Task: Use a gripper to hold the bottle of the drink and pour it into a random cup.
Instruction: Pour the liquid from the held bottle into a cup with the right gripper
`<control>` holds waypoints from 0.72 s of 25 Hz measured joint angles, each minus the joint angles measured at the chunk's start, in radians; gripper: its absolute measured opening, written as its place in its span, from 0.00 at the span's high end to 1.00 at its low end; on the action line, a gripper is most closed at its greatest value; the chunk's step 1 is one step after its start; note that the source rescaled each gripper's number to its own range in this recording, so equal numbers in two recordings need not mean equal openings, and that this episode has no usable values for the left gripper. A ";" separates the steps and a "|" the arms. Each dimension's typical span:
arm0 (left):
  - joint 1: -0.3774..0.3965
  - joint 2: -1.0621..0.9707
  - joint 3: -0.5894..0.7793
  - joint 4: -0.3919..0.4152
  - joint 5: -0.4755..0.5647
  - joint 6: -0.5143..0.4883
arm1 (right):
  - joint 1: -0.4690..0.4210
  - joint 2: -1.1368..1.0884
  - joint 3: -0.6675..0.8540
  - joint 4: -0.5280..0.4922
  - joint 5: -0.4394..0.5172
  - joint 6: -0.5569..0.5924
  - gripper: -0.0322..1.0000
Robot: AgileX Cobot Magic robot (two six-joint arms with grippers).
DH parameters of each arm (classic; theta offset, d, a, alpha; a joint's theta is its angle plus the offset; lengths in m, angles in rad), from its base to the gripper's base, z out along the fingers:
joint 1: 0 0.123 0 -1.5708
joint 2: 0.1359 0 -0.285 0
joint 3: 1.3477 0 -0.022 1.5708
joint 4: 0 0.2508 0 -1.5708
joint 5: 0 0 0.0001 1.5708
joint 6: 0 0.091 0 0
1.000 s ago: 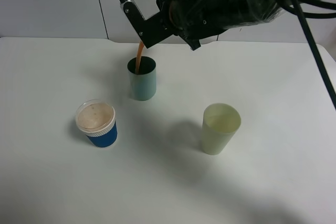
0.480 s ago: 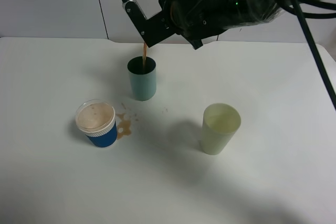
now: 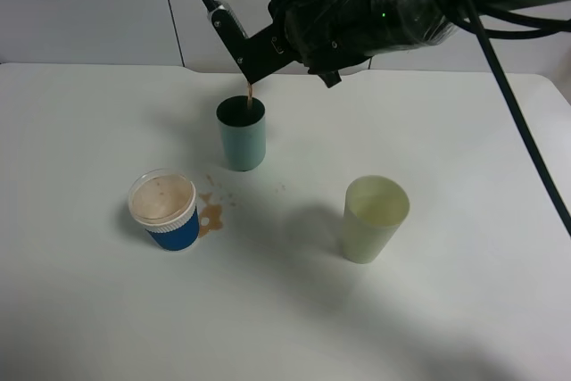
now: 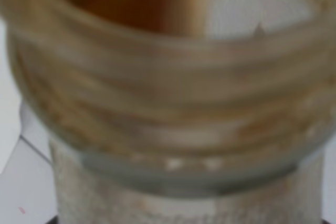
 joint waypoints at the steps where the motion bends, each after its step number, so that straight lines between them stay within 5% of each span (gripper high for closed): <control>1: 0.000 0.000 0.000 0.000 0.000 0.000 | 0.000 0.001 -0.011 0.000 -0.001 0.000 0.96; 18: 0.000 0.000 0.000 0.000 0.000 0.000 | 0.000 0.002 -0.032 0.000 -0.007 -0.112 0.96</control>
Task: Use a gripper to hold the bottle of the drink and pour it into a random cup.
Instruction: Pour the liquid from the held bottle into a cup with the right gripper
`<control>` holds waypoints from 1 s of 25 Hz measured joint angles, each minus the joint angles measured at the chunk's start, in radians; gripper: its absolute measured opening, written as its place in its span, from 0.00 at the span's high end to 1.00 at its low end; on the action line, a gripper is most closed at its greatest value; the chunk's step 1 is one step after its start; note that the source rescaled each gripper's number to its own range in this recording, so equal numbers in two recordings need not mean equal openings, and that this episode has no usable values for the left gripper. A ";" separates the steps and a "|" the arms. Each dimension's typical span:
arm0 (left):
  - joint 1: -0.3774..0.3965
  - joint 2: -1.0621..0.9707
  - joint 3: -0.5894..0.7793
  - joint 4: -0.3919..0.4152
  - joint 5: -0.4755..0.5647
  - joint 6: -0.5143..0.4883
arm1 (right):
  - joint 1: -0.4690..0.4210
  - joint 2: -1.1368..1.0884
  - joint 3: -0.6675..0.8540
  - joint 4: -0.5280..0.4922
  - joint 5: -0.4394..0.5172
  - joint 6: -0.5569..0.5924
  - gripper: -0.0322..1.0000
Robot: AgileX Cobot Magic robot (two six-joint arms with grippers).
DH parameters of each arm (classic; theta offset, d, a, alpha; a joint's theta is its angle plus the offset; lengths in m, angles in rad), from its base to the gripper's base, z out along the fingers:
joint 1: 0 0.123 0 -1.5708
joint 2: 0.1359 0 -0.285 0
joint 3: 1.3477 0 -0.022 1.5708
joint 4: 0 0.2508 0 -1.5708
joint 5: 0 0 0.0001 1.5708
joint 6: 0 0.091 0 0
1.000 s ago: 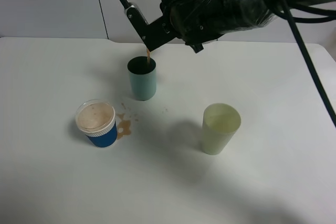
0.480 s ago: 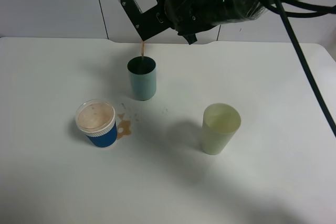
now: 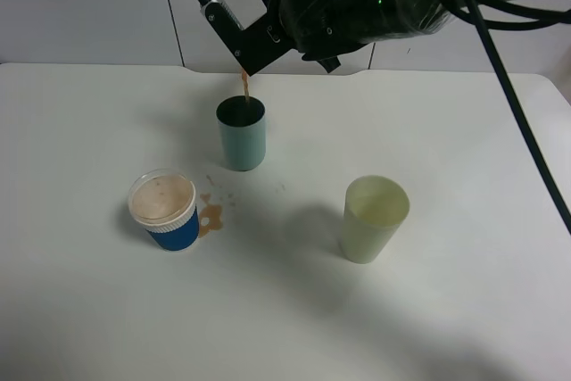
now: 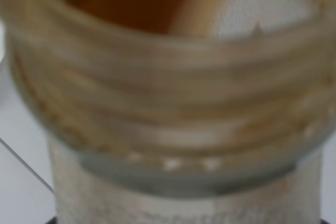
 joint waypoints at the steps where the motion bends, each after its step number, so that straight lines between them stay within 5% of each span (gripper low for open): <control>1: 0.000 0.000 0.000 0.000 0.000 0.000 | 0.000 0.000 0.000 0.000 -0.002 -0.003 0.96; 25: 0.000 0.000 0.000 0.000 0.000 0.000 | 0.026 0.000 -0.001 -0.031 0.019 -0.065 0.96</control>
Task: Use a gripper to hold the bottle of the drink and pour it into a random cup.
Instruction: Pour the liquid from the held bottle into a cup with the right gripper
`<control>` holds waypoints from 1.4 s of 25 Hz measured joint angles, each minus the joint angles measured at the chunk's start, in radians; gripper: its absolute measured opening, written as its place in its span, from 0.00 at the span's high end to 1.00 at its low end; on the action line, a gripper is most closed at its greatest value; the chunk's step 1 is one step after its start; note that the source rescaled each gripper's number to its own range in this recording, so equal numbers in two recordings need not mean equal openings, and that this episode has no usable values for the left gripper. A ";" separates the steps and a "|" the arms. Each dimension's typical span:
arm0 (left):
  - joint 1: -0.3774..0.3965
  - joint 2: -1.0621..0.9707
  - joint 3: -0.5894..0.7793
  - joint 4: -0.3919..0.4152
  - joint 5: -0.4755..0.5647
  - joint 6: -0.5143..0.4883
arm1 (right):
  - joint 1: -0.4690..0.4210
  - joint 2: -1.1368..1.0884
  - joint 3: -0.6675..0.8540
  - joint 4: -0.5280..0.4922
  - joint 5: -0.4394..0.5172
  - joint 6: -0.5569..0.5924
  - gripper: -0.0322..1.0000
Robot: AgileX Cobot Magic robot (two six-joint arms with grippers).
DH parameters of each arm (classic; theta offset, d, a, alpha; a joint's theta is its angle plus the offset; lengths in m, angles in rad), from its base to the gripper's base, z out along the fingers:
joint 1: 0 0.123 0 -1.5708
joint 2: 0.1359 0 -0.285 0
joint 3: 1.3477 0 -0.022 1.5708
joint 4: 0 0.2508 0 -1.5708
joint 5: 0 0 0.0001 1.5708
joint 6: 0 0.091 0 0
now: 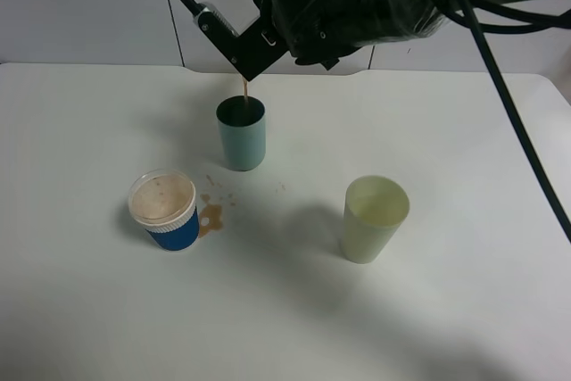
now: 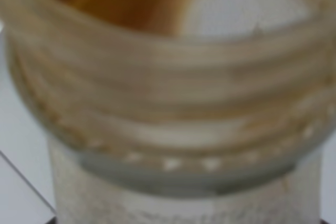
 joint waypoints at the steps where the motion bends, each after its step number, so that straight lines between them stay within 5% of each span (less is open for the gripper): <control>1: 0.000 0.000 0.000 0.000 0.000 0.000 | 0.002 0.000 0.000 -0.007 -0.001 0.000 0.96; 13: 0.000 0.000 0.000 0.000 0.000 0.000 | 0.021 0.000 0.000 -0.127 -0.003 -0.001 0.96; 31: 0.000 0.000 0.000 0.000 0.000 0.000 | 0.030 0.000 0.000 -0.134 -0.002 -0.002 0.96; 35: 0.000 0.000 0.000 0.000 0.000 0.000 | 0.032 0.000 0.000 -0.134 -0.009 0.101 0.96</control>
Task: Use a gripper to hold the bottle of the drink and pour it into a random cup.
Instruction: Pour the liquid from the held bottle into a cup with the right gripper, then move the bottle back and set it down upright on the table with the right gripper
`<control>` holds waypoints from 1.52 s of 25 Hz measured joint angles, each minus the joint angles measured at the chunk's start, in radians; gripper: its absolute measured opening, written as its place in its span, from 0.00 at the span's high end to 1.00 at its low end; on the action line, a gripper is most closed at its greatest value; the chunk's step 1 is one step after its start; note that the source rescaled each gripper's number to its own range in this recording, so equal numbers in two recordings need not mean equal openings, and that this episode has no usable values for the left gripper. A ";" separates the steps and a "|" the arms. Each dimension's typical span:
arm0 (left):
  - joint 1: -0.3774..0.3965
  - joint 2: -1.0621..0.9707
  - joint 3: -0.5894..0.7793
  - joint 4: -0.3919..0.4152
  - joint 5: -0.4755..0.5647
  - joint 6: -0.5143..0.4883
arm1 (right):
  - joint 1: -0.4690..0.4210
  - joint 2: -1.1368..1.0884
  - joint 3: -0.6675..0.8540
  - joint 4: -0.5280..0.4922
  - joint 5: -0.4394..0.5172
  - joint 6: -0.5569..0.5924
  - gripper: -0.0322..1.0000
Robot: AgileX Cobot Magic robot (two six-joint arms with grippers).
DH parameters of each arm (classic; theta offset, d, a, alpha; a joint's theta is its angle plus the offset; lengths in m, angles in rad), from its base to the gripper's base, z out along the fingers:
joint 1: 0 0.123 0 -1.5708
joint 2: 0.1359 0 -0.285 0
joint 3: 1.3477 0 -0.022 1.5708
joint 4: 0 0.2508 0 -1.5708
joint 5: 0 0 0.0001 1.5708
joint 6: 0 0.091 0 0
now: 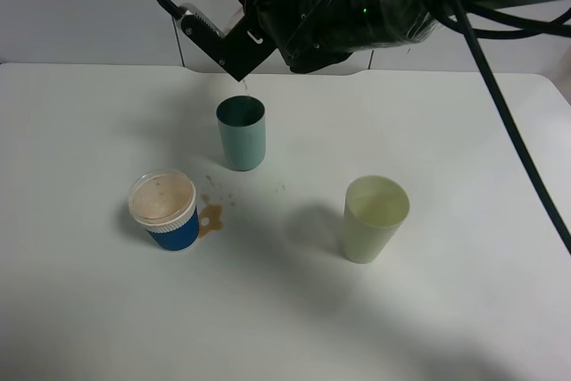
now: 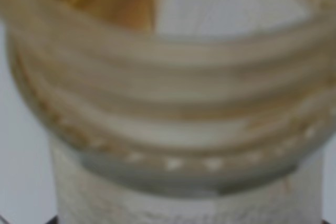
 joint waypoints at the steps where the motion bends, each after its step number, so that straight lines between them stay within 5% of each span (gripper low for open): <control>1: 0.000 0.000 0.000 0.000 0.000 0.000 | 0.000 0.000 0.000 0.000 -0.004 0.064 0.96; 9: 0.000 0.000 0.000 0.000 0.000 0.000 | -0.011 -0.003 0.000 0.232 0.031 0.737 0.96; 14: 0.000 0.000 0.000 0.000 0.000 0.000 | -0.045 -0.049 0.001 0.429 0.118 0.940 0.96; 20: 0.000 0.000 0.000 0.000 0.000 0.000 | -0.077 -0.202 0.085 0.506 0.106 1.036 0.96; 27: 0.000 0.000 0.000 0.001 0.000 0.000 | -0.151 -0.384 0.240 0.663 -0.039 1.049 0.96; 31: 0.000 0.000 0.000 0.001 0.000 0.000 | -0.220 -0.473 0.352 0.747 -0.175 1.047 0.96; 38: 0.000 0.000 0.000 0.001 0.000 0.000 | -0.380 -0.571 0.606 0.805 -0.546 0.955 0.96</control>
